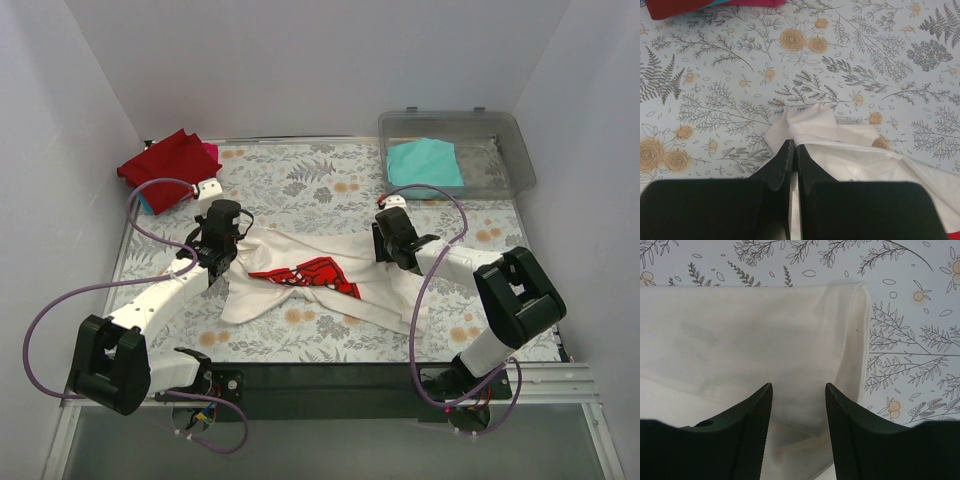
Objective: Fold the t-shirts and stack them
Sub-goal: Flatten the tshirt out
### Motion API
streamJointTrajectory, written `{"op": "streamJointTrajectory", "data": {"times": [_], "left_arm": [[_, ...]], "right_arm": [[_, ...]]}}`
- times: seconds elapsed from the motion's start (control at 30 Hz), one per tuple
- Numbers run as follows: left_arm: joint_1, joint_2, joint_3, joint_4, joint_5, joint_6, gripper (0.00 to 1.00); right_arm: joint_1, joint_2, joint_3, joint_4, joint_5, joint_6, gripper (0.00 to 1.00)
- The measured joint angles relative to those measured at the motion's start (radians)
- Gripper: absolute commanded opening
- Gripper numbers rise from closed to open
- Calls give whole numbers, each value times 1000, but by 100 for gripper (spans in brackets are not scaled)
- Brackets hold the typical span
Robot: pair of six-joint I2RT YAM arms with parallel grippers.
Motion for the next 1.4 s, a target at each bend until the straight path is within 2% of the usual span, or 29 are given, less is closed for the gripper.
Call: {"op": "streamJointTrajectory", "data": {"times": [0.5, 0.6, 0.73, 0.77, 0.83, 0.93, 0.97, 1.07, 1.13, 1.33, 1.4], "left_arm": [[0, 0, 0, 0, 1, 0, 0], [0, 0, 0, 0, 1, 0, 0], [0, 0, 0, 0, 1, 0, 0], [0, 0, 0, 0, 1, 0, 0], [0, 0, 0, 0, 1, 0, 0], [0, 0, 0, 0, 1, 0, 0], [0, 0, 0, 0, 1, 0, 0], [0, 0, 0, 0, 2, 0, 0], [0, 0, 0, 0, 3, 0, 0], [0, 0, 0, 0, 3, 0, 0], [0, 0, 0, 0, 3, 0, 0]], "right_arm": [[0, -90, -57, -66, -2, 11, 41], [0, -71, -57, -63, -10, 11, 36], [0, -37, -53, -45, -30, 13, 20], [0, -36, -53, -43, -35, 13, 12], [0, -37, -53, -43, -40, 14, 7], [0, -44, -53, -45, -41, 14, 8], [0, -51, -53, -49, -39, 13, 14], [0, -81, -48, -64, -31, 2, 20], [0, -100, -36, -74, -19, -5, 20], [0, -116, 0, -76, 2, -21, 13], [0, -116, 2, -77, 1, -31, 1]]}}
